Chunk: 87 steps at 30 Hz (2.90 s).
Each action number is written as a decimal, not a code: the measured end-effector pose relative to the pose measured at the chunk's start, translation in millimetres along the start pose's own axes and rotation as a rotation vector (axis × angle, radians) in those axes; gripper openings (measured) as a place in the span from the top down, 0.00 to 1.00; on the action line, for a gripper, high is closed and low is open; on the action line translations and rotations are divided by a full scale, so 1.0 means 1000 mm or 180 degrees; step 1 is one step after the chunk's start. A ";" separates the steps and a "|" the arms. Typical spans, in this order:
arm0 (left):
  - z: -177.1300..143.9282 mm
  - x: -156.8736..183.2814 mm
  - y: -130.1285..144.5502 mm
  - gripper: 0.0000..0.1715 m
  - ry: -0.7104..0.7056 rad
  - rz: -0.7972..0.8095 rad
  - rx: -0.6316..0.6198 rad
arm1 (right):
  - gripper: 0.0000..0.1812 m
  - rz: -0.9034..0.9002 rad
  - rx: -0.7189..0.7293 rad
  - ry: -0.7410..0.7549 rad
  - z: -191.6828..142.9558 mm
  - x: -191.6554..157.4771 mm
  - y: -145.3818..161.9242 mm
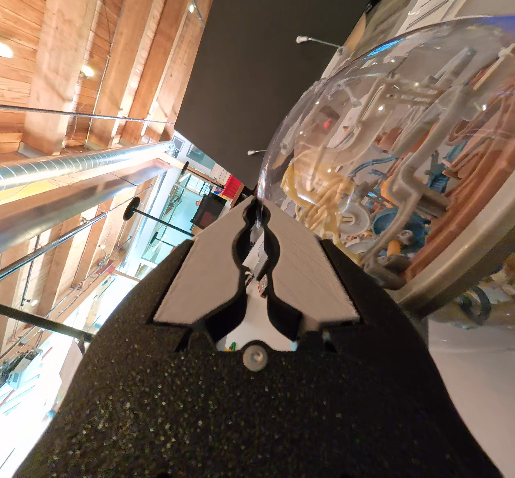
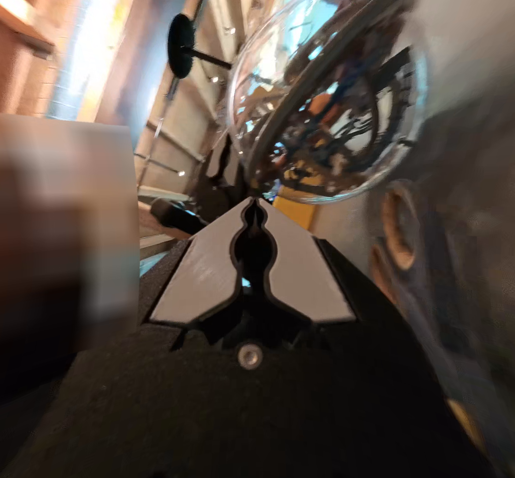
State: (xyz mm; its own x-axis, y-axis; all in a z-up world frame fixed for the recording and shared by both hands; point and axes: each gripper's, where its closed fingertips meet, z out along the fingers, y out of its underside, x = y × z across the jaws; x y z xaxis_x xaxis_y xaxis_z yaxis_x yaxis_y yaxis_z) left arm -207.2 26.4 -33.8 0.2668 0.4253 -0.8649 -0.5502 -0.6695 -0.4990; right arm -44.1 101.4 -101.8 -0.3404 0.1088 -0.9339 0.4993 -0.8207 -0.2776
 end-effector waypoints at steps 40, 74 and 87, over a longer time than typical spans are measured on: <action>0.009 -0.007 0.031 1.00 -0.0049 -0.0133 -0.0335 | 0.72 -0.2798 0.0764 0.4184 -0.368 0.077 -0.064; 0.040 0.001 0.047 1.00 -0.0073 -0.0878 -0.1020 | 0.70 -0.1777 -0.3639 0.5397 -0.724 0.693 0.093; 0.033 0.003 0.067 1.00 -0.0068 -0.1498 -0.1075 | 0.89 -0.0219 -0.1520 0.4753 -0.649 0.664 0.122</action>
State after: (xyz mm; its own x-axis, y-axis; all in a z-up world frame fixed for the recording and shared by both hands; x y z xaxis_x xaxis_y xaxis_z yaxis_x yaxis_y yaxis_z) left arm -269.0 2.6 -67.6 0.4036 0.7341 -0.5461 -0.0923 -0.5611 -0.8226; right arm 307.5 437.8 -902.2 0.5493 0.8097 -0.2067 0.8113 -0.5760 -0.1002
